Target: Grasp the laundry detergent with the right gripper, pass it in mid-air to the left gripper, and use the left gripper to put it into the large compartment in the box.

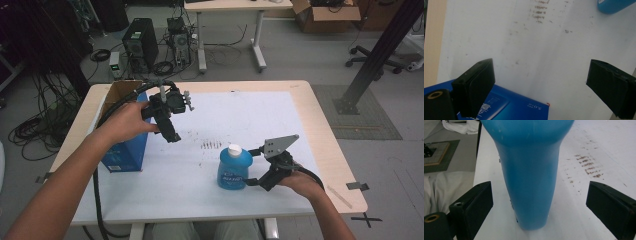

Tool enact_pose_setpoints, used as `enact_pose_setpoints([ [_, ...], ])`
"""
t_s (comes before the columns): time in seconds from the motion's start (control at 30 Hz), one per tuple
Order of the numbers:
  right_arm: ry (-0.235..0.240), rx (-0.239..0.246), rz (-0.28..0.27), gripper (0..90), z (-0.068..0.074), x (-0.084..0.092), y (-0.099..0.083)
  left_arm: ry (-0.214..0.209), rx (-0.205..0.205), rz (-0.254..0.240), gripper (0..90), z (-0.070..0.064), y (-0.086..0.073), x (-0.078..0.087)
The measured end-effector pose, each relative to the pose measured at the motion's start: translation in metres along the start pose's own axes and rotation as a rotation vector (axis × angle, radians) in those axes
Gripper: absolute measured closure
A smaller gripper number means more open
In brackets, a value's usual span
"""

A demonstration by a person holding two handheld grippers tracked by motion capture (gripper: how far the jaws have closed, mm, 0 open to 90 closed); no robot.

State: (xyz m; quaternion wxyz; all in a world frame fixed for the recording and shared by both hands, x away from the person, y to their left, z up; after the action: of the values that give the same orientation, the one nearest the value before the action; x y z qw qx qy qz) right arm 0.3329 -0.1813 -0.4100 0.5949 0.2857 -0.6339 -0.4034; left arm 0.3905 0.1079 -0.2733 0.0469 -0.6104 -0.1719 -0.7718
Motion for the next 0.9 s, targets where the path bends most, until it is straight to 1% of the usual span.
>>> enact_pose_setpoints([
  [0.27,0.006,0.003,-0.022,6.8,0.002,-0.006,0.002,0.001,0.003,0.0,8.4,0.0,-0.001,0.0],
  [0.3,0.007,0.007,-0.026,6.9,0.002,-0.008,0.003,0.001,0.003,0.001,8.4,0.001,-0.001,0.0],
  [0.6,0.022,0.017,-0.035,7.1,0.005,-0.018,0.008,0.001,0.002,0.0,8.4,0.0,0.0,0.0],
  [0.9,0.03,0.013,-0.047,7.2,0.006,-0.025,0.009,0.0,-0.001,0.002,8.4,0.001,-0.001,0.0],
])
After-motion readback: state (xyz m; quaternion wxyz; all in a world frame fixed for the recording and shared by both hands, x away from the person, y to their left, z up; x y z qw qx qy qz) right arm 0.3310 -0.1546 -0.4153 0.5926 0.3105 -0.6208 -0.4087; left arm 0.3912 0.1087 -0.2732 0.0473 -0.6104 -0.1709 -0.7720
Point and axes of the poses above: each handheld gripper's, and its own axes: x roughly backward along the jaws, y roughly out of its top, z roughly to its left, the point moved 3 cm from there along -x, roughly forward along the jaws, and after that the axes turned 2 degrees about -z, right-handed, at the moved point
